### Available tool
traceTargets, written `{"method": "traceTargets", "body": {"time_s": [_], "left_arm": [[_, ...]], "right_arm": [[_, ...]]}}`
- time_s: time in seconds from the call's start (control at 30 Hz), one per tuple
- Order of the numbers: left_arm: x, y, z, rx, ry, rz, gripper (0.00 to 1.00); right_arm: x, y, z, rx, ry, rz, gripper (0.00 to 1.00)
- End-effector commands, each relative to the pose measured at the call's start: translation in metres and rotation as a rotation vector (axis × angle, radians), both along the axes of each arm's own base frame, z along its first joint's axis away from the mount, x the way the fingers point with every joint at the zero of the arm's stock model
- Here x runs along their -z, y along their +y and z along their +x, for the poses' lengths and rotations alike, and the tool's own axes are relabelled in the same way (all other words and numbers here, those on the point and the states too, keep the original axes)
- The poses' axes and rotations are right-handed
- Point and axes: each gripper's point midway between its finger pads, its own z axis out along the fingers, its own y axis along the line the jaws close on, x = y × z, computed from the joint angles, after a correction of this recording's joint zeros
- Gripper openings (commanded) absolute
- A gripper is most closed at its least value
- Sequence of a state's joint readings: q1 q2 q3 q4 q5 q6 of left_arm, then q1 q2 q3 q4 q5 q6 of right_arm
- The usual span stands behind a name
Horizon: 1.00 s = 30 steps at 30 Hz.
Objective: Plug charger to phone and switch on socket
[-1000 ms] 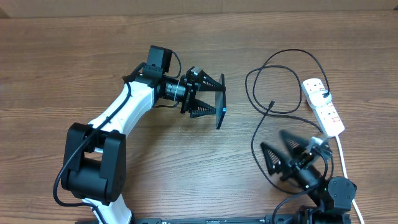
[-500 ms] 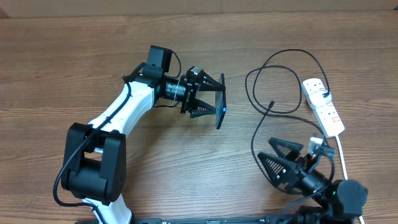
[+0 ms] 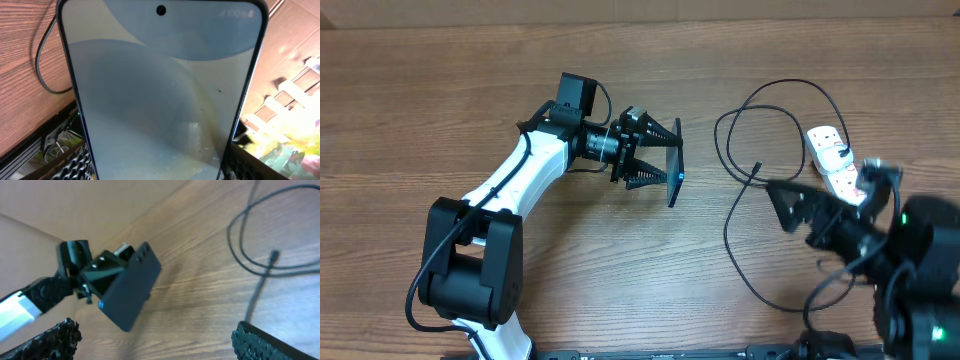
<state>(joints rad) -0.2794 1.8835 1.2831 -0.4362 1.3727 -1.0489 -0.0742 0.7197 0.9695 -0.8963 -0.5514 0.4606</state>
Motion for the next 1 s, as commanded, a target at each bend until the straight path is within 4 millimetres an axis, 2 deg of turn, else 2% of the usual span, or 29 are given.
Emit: {"method": "traceTargets", "body": {"time_s": [0.0, 0.07, 0.2, 0.4, 0.57, 0.73, 0.87, 0.97], "left_arm": [[-0.011, 0.000, 0.002, 0.014, -0.007, -0.036, 0.28], [-0.011, 0.000, 0.002, 0.013, -0.007, -0.036, 0.27], [-0.011, 0.000, 0.002, 0.013, -0.007, -0.035, 0.28], [-0.010, 0.000, 0.003, 0.012, -0.007, -0.034, 0.28], [-0.010, 0.000, 0.003, 0.011, -0.007, -0.034, 0.29], [-0.010, 0.000, 0.003, 0.012, -0.007, -0.034, 0.29], [-0.011, 0.000, 0.002, 0.015, -0.006, -0.040, 0.29], [-0.011, 0.000, 0.002, 0.015, -0.006, -0.040, 0.30]], "right_arm": [[-0.015, 0.027, 0.011, -0.115, -0.036, -0.040, 0.99], [-0.007, 0.040, 0.016, -0.133, -0.027, -0.094, 0.99], [0.016, 0.055, 0.025, -0.047, 0.009, -0.256, 0.99], [0.023, 0.082, 0.031, 0.107, -0.074, -0.437, 1.00], [0.034, 0.111, 0.032, 0.164, -0.120, -0.504, 1.00], [0.057, 0.133, 0.043, 0.177, -0.104, -0.535, 1.00], [0.077, 0.146, 0.052, 0.170, -0.088, -0.568, 1.00], [0.082, 0.152, 0.055, 0.170, -0.087, -0.570, 1.00]]}}
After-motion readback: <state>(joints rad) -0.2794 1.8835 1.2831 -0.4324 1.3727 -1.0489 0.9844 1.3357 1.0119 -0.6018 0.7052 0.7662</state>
